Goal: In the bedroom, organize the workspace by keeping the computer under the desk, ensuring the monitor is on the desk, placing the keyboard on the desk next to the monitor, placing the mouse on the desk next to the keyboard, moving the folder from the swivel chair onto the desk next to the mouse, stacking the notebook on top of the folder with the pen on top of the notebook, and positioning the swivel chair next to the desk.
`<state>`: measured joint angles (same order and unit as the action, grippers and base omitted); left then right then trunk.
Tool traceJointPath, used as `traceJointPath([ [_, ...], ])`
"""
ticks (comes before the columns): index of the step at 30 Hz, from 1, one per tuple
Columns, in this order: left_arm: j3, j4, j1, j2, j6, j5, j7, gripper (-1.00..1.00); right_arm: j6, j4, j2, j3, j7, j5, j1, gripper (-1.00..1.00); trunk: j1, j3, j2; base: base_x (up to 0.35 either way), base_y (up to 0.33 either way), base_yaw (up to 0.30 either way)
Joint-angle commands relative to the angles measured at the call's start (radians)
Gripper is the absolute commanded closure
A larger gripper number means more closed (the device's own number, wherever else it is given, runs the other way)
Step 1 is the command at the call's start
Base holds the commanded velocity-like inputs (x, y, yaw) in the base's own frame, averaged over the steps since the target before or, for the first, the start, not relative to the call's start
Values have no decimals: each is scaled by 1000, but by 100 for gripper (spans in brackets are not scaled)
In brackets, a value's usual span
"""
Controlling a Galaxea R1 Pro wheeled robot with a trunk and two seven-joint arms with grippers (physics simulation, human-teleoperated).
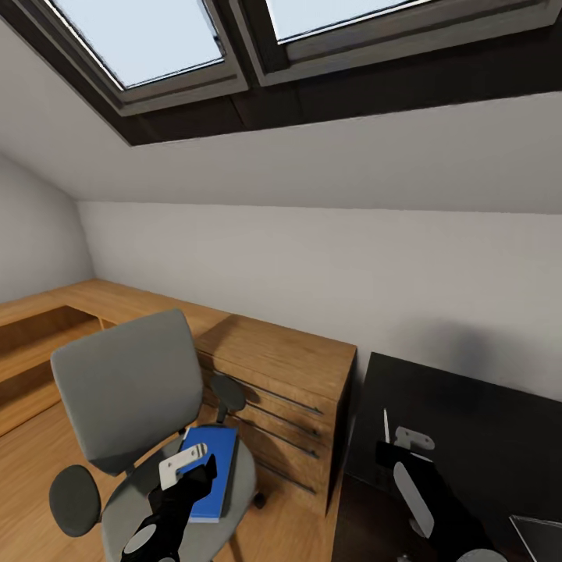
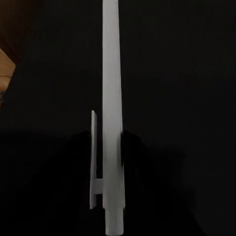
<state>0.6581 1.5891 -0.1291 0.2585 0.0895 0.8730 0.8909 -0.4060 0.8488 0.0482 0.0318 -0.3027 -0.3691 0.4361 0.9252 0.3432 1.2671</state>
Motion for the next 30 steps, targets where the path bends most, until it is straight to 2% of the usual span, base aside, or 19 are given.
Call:
traceJointPath([
  [1,2,2,-1,1,6,1,6,-100,6,-22,1,3,-9,-9,11,100,0,1,1,17,0,0],
  [3,3,2,-1,1,6,1,6,-100,43,-67,1,3,-9,-7,31,100,0,1,1,9,0,0],
  [4,3,2,-1,1,6,1,6,-100,92,-141,3,3,-9,-6,62,100,0,1,1,2,0,0],
  [7,3,2,-1,1,6,1,6,-100,134,-216,7,3,-5,-5,91,100,0,1,1,0,0,0],
  [8,3,2,-1,1,6,1,6,-100,174,-269,8,3,10,-4,113,100,0,1,1,0,0,0],
  [10,3,2,-1,1,6,1,6,-100,199,-310,10,4,29,-3,132,100,0,1,1,0,0,0],
  [12,9,2,-1,1,6,1,6,-100,252,-430,20,4,72,-1,188,100,0,1,1,0,0,0],
  [13,14,2,-1,1,6,1,6,-100,269,-457,21,4,78,-1,199,100,0,1,1,0,0,0],
  [23,24,2,-1,1,6,1,6,-100,316,-506,24,5,89,-1,219,100,0,1,1,0,0,0],
  [24,24,2,-1,1,6,1,6,-100,316,-506,24,5,89,-1,219,-100,0,1,1,0,0,0],
  [30,25,2,-1,1,6,1,6,-100,318,-503,24,5,89,1,220,-100,0,1,1,0,0,0],
])
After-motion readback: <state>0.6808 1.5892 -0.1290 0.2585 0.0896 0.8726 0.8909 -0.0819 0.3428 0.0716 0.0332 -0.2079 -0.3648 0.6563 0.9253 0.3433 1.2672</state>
